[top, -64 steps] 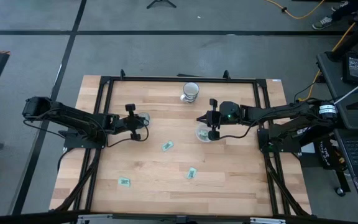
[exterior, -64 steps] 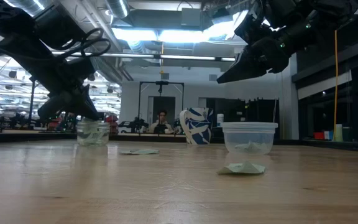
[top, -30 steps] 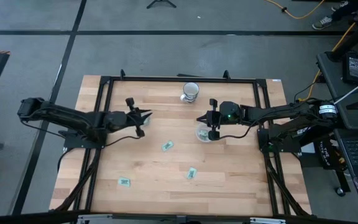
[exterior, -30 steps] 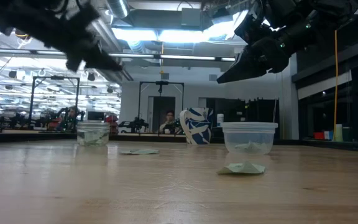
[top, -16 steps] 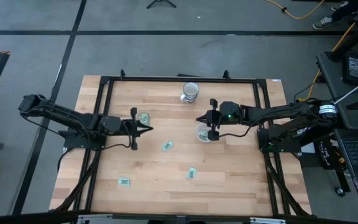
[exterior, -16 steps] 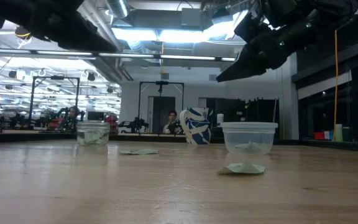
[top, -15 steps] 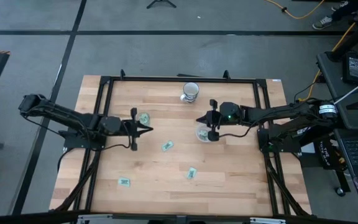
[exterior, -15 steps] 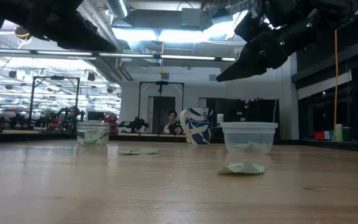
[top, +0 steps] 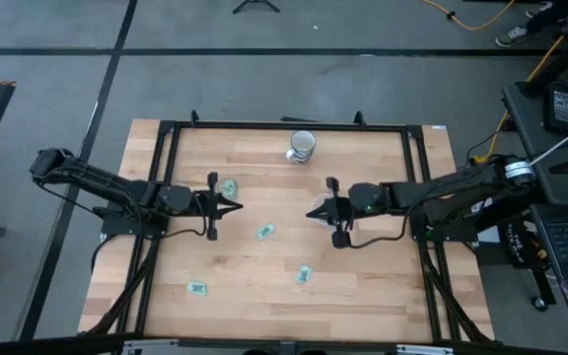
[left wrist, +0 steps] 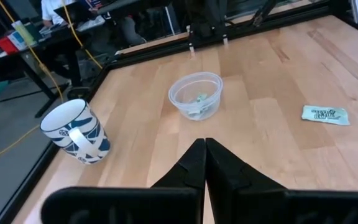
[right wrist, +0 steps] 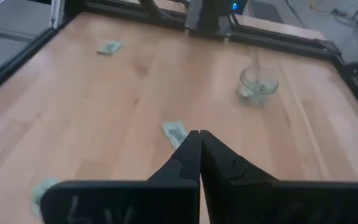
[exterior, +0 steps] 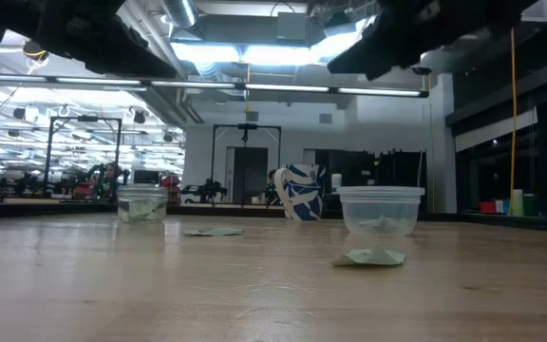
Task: Pick and place Stevia / Truvia into bins
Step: Put the stevia packet into the transparent container
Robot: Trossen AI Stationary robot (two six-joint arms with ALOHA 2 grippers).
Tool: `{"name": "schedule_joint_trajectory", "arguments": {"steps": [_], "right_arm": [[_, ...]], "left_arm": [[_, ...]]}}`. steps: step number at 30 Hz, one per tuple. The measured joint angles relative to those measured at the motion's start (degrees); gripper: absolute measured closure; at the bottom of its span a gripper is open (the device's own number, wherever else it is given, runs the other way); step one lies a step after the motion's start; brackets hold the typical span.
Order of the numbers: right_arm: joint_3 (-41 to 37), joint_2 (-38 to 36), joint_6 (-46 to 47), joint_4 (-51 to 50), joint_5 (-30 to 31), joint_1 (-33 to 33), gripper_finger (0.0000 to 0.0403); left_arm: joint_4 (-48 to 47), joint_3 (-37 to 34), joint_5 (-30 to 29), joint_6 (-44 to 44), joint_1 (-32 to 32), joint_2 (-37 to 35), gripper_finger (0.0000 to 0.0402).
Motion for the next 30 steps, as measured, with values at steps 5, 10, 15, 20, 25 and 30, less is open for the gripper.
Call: {"name": "schedule_joint_trajectory", "arguments": {"steps": [5, 10, 15, 20, 25, 30], "right_arm": [[2.08, 0.94, 2.96, -3.30, 6.54, 4.72, 0.0401], [4.47, 5.52, 9.76, -3.99, 7.94, 10.48, 0.0401], [9.70, 12.91, 14.23, -8.33, 7.94, 16.00, 0.0402], [20.14, 20.99, 19.91, -23.28, 10.62, 19.20, 0.0402], [32.13, 28.98, 25.88, -38.03, 10.94, 21.68, 0.0402], [40.71, 35.19, 28.65, -44.35, 10.91, 24.96, 0.0402]], "left_arm": [[0.27, 0.00, 0.02, 2.11, 0.00, 0.24, 0.0400], [4.16, 0.00, 0.64, 2.27, 0.00, 2.01, 0.0399], [5.54, 0.03, 3.12, 2.12, 0.00, 4.47, 0.0399], [5.06, 2.43, 2.99, 2.37, -0.04, 7.37, 0.0400], [4.90, 5.20, 2.51, 4.62, -2.34, 11.90, 0.0400], [4.85, 7.02, 2.56, 6.75, -5.60, 15.59, 0.0399]]}}
